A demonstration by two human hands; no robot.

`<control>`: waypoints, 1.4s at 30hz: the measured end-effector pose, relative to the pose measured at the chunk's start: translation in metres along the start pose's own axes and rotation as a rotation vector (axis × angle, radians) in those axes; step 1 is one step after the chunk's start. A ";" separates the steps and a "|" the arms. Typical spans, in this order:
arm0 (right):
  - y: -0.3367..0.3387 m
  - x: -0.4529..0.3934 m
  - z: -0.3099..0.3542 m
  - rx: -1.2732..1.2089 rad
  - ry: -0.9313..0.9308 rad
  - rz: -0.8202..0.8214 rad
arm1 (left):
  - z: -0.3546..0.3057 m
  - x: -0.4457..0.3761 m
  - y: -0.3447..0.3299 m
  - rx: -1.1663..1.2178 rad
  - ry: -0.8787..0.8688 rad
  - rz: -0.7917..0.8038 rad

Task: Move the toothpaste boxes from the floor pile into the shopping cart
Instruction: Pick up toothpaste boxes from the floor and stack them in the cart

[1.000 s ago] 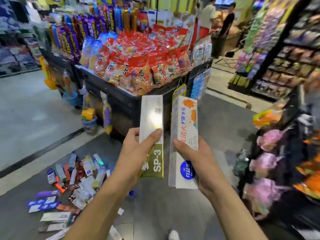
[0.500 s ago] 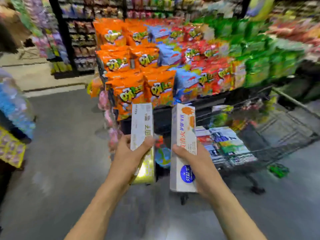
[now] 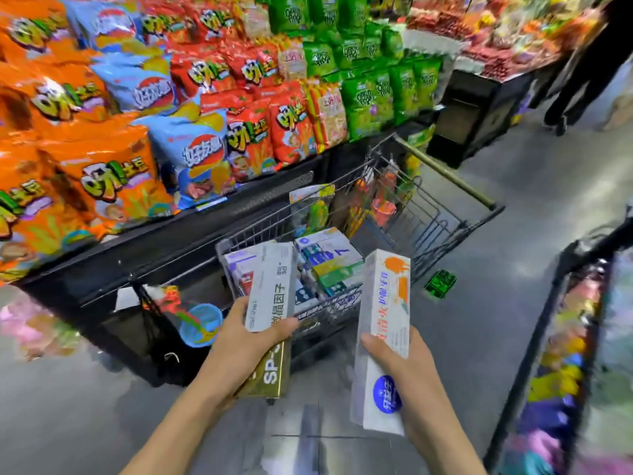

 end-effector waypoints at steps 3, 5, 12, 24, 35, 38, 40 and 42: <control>0.009 -0.035 -0.006 -0.004 -0.035 -0.020 | 0.006 -0.033 -0.023 -0.078 -0.022 0.003; 0.012 -0.062 -0.007 0.000 -0.054 -0.013 | 0.008 -0.056 -0.036 -0.155 -0.049 0.000; -0.007 -0.178 0.005 0.118 -0.079 0.040 | 0.022 -0.164 -0.073 -0.459 -0.160 0.032; -0.080 -0.332 -0.023 0.554 -0.202 0.424 | 0.119 -0.314 -0.069 -0.917 -0.132 0.276; -0.118 -0.439 -0.115 0.814 -0.132 0.614 | 0.222 -0.411 -0.046 -1.416 -0.423 0.121; -0.124 -0.452 -0.128 0.886 -0.063 0.633 | 0.239 -0.413 -0.044 -1.292 -0.399 0.095; -0.130 -0.456 -0.135 0.943 0.000 0.660 | 0.243 -0.409 -0.043 -1.292 -0.448 0.034; -0.137 -0.459 -0.141 0.984 0.061 0.706 | 0.240 -0.404 -0.041 -1.354 -0.478 -0.056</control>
Point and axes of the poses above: each hand's wrist, its own x-axis away from the middle knuckle, its own y-axis out of the back of the hand, z = x × y, the point moved 5 cm from there along -x, towards the middle knuckle, and after that the axes turned 8 degrees about -z, right-handed, at the moved point
